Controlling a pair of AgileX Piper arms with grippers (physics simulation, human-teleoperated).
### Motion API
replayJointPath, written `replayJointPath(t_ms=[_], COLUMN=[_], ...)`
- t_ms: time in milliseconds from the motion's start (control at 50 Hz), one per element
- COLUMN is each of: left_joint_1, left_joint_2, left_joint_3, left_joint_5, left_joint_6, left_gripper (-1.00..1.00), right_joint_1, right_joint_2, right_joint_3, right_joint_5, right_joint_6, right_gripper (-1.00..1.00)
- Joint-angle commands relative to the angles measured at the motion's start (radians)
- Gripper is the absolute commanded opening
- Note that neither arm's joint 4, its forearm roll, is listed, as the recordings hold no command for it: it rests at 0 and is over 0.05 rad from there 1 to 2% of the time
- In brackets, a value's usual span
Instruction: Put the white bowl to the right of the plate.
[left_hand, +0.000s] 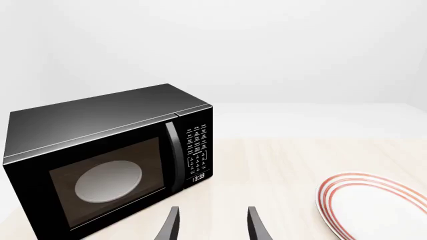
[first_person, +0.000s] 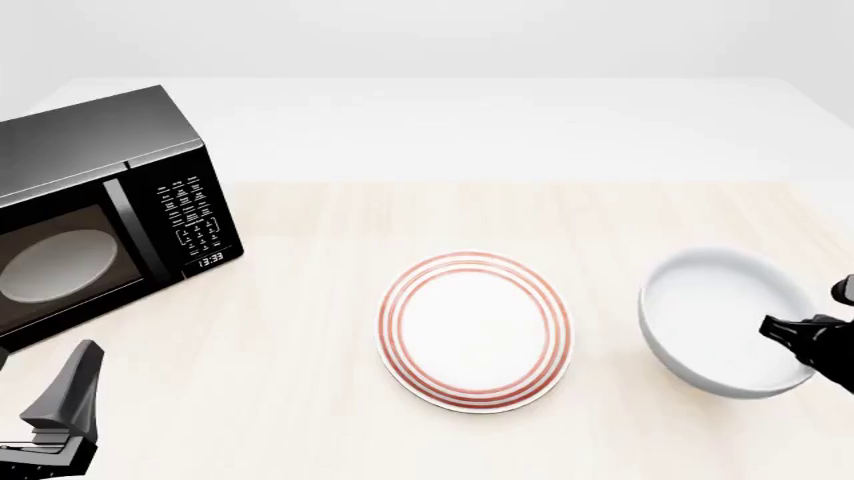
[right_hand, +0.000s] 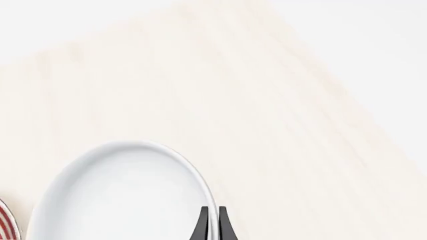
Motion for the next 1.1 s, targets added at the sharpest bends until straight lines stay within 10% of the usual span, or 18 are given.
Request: replayJointPath(t_ms=[20, 960, 980, 1100], left_joint_1=[0.0, 0.0, 0.0, 0.0], left_joint_2=[0.0, 0.0, 0.0, 0.0], left_joint_3=[0.0, 0.0, 0.0, 0.0], left_joint_5=[0.0, 0.0, 0.0, 0.0], left_joint_6=[0.0, 0.0, 0.0, 0.0], left_gripper=[1.0, 1.0, 1.0, 1.0], right_joint_1=[-0.064, -0.034, -0.036, -0.03], right_joint_2=[0.071, 0.241, 0.217, 0.114], right_joint_3=[-0.002, -0.006, -0.004, 0.0], right_joint_5=[-0.051, -0.179, -0.166, -0.099], right_joint_6=[-0.008, 0.032, 0.033, 0.032], right_gripper=[-1.0, -1.0, 1.0, 1.0])
